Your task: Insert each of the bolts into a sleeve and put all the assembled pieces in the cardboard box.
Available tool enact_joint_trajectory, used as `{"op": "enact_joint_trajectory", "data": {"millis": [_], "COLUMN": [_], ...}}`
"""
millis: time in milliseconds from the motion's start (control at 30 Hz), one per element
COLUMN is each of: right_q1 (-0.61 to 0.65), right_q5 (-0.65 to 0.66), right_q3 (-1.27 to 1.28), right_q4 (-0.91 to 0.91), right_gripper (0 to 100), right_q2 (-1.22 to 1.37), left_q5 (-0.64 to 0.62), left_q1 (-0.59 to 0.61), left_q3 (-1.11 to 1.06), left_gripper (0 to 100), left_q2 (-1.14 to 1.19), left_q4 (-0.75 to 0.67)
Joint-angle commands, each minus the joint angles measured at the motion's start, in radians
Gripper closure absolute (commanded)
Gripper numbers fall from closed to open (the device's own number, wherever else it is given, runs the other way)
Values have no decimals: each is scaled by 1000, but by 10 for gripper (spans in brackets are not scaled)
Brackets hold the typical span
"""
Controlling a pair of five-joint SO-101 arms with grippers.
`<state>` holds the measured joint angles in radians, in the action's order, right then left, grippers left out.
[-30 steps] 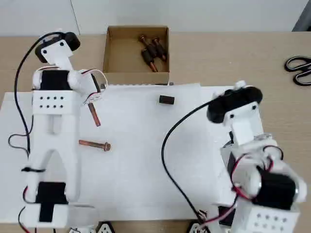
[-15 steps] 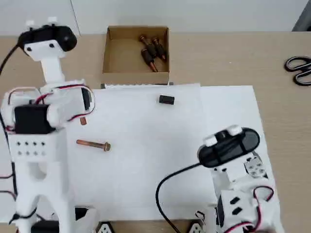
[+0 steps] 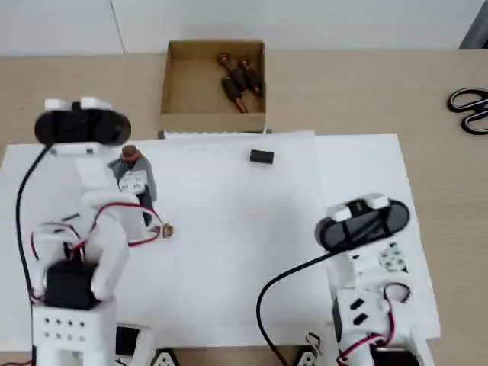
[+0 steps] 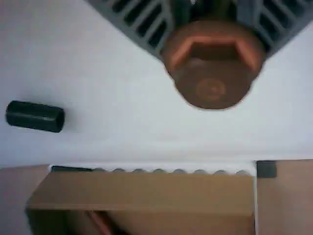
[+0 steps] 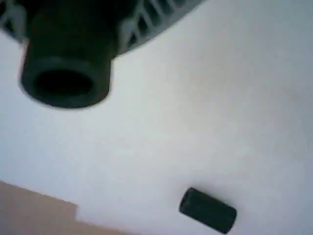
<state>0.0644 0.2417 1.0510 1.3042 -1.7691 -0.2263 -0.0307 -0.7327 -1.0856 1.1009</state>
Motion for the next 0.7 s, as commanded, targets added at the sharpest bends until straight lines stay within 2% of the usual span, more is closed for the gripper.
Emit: {"op": "enact_joint_trajectory", "data": {"millis": [0,200,367,667], "right_q1": [102,346,492,616], "right_q5": [-54,-198,-233,-227], "right_q3": [46,167,255,351], "right_q4": [-85,-162,-228,-346], "right_gripper": [996,996,996,996], "right_q2": [-12,-12,-12,-12], "left_q5": [-58,-161,-244,-322], "left_q1": [-21,-21,-46,-229], "left_q3": [-119,-309,-440,-674], "left_gripper": [995,995,995,994], "left_q2": [-144,-296,-414,-700], "left_q4": [-127,-262,-368,-408]}}
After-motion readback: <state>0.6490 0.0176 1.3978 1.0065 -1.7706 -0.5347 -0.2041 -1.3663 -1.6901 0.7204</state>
